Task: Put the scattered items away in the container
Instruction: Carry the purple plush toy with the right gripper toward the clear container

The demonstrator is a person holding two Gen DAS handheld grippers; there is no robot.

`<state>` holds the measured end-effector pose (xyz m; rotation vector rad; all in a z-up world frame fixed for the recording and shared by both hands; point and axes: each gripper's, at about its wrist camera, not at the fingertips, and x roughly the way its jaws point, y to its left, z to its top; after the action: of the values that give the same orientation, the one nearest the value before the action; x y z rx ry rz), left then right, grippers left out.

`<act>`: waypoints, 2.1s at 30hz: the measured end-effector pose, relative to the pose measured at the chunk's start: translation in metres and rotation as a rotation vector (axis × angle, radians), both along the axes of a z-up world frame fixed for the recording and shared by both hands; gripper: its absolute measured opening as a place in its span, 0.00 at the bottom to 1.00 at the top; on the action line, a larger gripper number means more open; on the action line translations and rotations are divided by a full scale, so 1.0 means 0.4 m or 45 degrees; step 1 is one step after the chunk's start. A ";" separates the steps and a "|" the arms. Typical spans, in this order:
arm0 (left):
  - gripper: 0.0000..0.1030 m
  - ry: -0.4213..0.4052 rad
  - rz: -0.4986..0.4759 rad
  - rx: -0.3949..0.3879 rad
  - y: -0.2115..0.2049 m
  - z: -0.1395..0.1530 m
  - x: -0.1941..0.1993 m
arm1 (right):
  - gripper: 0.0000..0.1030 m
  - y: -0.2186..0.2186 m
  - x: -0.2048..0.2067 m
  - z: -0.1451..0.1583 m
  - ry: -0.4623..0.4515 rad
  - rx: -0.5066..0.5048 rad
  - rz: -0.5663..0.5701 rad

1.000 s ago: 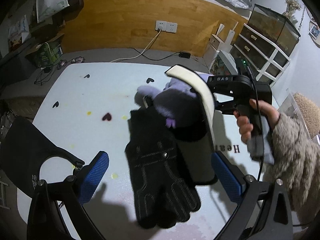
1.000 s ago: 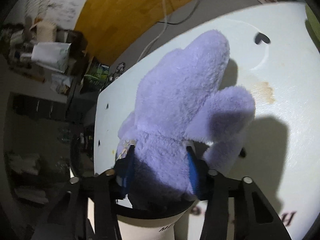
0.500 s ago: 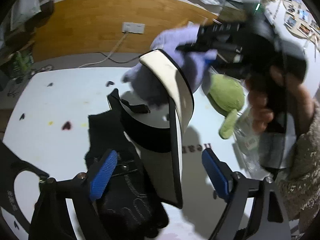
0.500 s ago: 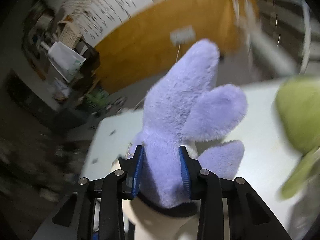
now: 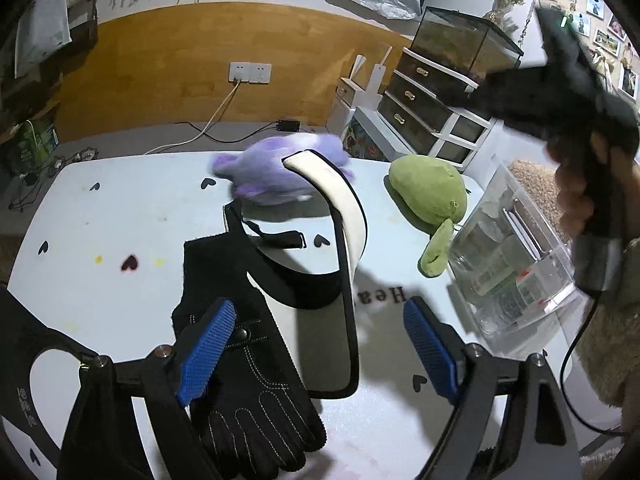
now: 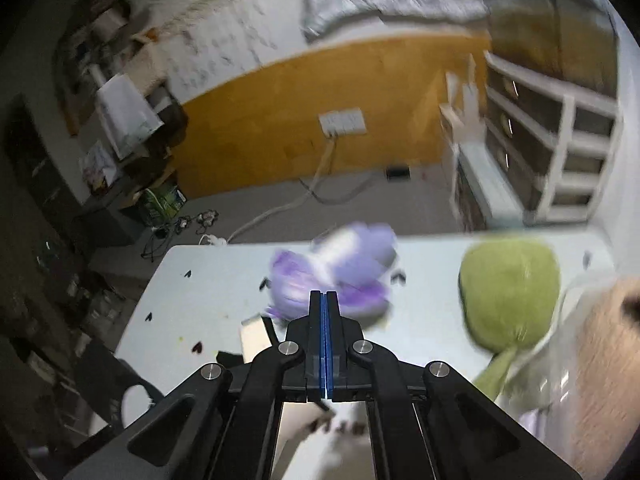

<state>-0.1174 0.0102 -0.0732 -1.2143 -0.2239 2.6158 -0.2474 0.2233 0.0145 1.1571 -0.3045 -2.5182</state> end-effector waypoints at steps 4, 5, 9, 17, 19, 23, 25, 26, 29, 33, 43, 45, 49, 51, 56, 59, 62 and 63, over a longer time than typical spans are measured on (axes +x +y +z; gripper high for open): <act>0.84 -0.009 0.008 0.004 -0.006 0.001 -0.003 | 0.01 0.004 -0.042 -0.070 -0.071 -0.026 -0.035; 0.84 -0.011 0.012 0.005 -0.008 0.001 -0.006 | 0.01 -0.001 -0.052 -0.081 -0.081 -0.032 -0.031; 0.85 -0.012 0.030 -0.005 -0.019 -0.001 -0.022 | 0.96 -0.012 -0.132 -0.150 -0.214 -0.171 -0.048; 0.85 -0.040 0.052 -0.052 -0.034 -0.025 -0.058 | 0.96 -0.051 -0.281 -0.290 -0.481 -0.430 -0.048; 0.85 -0.053 0.060 -0.058 -0.039 -0.034 -0.064 | 0.96 -0.072 -0.303 -0.315 -0.521 -0.471 -0.013; 0.85 -0.090 0.086 -0.052 -0.055 -0.053 -0.076 | 0.95 -0.100 -0.343 -0.361 -0.628 -0.583 -0.012; 0.85 -0.104 0.099 -0.053 -0.064 -0.060 -0.081 | 0.95 -0.109 -0.360 -0.384 -0.698 -0.597 -0.040; 0.85 -0.110 0.105 -0.055 -0.068 -0.064 -0.084 | 0.95 -0.113 -0.370 -0.396 -0.735 -0.594 -0.068; 0.85 -0.121 0.123 -0.052 -0.081 -0.070 -0.090 | 0.95 -0.115 -0.397 -0.421 -0.810 -0.617 -0.162; 0.85 -0.134 0.140 -0.049 -0.091 -0.078 -0.099 | 0.95 -0.102 -0.428 -0.461 -0.944 -0.755 -0.334; 0.85 -0.132 0.156 -0.069 -0.105 -0.085 -0.105 | 0.81 -0.135 -0.459 -0.547 -1.092 -0.665 -0.392; 0.85 -0.130 0.166 -0.072 -0.112 -0.086 -0.107 | 0.69 -0.136 -0.463 -0.535 -1.049 -0.662 -0.363; 0.85 -0.121 0.180 -0.074 -0.124 -0.082 -0.111 | 0.62 -0.128 -0.469 -0.480 -0.921 -0.659 -0.273; 0.85 -0.102 0.191 -0.073 -0.128 -0.073 -0.112 | 0.62 -0.127 -0.475 -0.429 -0.842 -0.655 -0.219; 0.85 -0.015 0.189 -0.061 -0.131 -0.026 -0.108 | 0.62 -0.129 -0.443 -0.276 -0.669 -0.667 -0.037; 0.85 0.026 0.157 -0.040 -0.126 0.010 -0.101 | 0.62 -0.131 -0.384 -0.182 -0.582 -0.651 0.093; 0.85 0.071 0.123 -0.002 -0.123 0.046 -0.089 | 0.62 -0.120 -0.305 -0.107 -0.502 -0.600 0.182; 0.85 0.090 0.108 0.011 -0.123 0.059 -0.082 | 0.62 -0.111 -0.272 -0.085 -0.488 -0.595 0.214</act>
<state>-0.1501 -0.0389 -0.0495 -1.1307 -0.2789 2.7214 -0.3563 0.1791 -0.0194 1.3830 -0.8070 -1.9225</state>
